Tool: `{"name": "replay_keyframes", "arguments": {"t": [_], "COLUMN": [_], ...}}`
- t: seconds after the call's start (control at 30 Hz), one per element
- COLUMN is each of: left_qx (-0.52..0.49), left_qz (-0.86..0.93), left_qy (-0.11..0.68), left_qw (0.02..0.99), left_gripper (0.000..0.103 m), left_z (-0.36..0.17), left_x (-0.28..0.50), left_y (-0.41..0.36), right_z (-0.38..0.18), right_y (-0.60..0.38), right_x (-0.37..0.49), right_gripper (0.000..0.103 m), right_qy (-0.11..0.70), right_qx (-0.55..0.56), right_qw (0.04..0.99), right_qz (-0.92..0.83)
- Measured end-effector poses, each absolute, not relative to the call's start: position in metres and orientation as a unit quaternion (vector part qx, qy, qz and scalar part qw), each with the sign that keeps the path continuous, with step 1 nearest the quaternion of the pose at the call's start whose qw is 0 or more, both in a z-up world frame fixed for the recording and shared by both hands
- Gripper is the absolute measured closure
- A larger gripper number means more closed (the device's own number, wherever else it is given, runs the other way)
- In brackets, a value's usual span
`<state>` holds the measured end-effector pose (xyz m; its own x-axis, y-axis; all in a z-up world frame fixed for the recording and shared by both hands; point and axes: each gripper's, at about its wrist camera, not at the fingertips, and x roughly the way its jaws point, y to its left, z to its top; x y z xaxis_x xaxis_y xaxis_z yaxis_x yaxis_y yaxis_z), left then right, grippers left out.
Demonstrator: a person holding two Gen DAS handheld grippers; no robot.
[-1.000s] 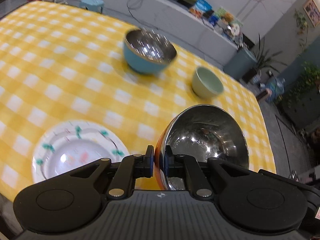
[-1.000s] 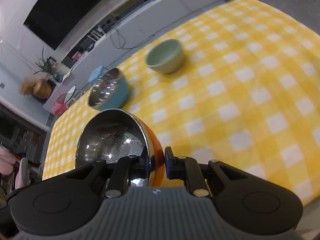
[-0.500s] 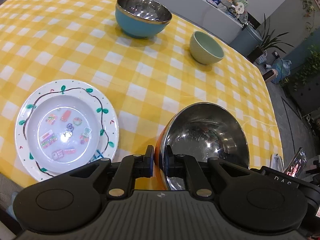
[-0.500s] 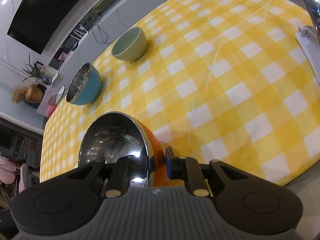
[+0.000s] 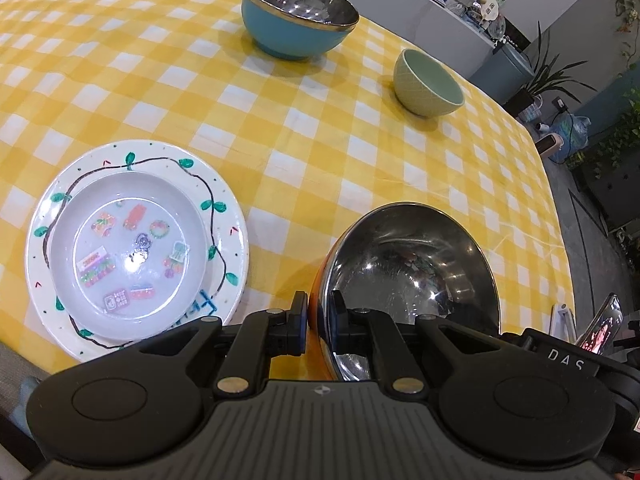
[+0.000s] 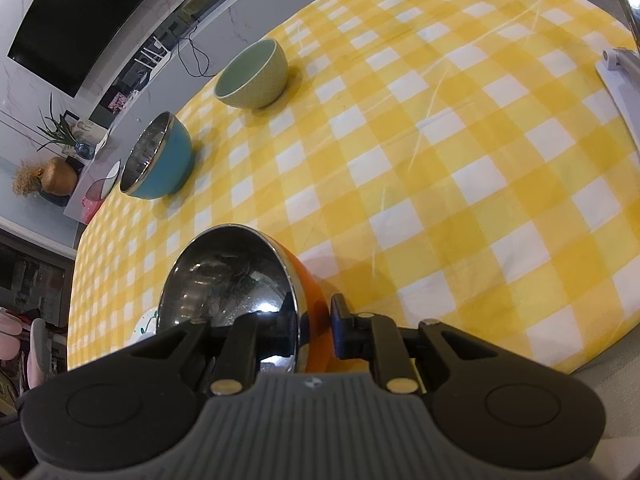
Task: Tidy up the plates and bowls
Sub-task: 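Lift the orange bowl with both tools, carry it beside the plate stack, lower it, then open both tools and move them to the blue bowl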
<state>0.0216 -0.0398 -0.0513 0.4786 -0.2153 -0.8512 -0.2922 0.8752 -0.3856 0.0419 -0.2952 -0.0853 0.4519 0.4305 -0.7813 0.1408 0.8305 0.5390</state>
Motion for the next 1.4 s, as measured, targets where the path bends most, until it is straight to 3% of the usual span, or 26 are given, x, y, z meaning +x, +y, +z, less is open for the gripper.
{"name": "replay_keyframes", "arguments": {"t": [0.3, 0.37, 0.4, 0.6, 0.93, 1.4], "left_qx": [-0.24, -0.236, -0.235, -0.241, -0.247, -0.256], "left_qz": [0.019, 0.019, 0.017, 0.001, 0.0, 0.03], "left_qy": [0.506, 0.503, 0.501, 0.479, 0.44, 0.38], "left_qw": [0.828, 0.831, 0.833, 0.844, 0.864, 0.888], "left_gripper": [0.09, 0.089, 0.085, 0.057, 0.055, 0.055], "left_z": [-0.049, -0.049, -0.048, -0.041, -0.018, 0.019], "left_x": [0.023, 0.023, 0.023, 0.021, 0.031, 0.093], "left_y": [-0.042, -0.043, -0.044, -0.042, -0.024, 0.052], "right_z": [-0.084, -0.083, -0.082, -0.077, -0.053, -0.012], "right_y": [-0.294, -0.295, -0.295, -0.294, -0.281, -0.199], "right_x": [0.041, 0.04, 0.04, 0.038, 0.041, 0.114], "right_gripper": [0.084, 0.078, 0.071, 0.057, 0.054, 0.055], "right_qy": [0.511, 0.507, 0.505, 0.487, 0.422, 0.387], "right_qx": [0.272, 0.272, 0.271, 0.263, 0.228, 0.186], "right_qw": [0.811, 0.813, 0.814, 0.828, 0.872, 0.889], "right_qz": [0.09, 0.091, 0.09, 0.094, 0.1, 0.156]}}
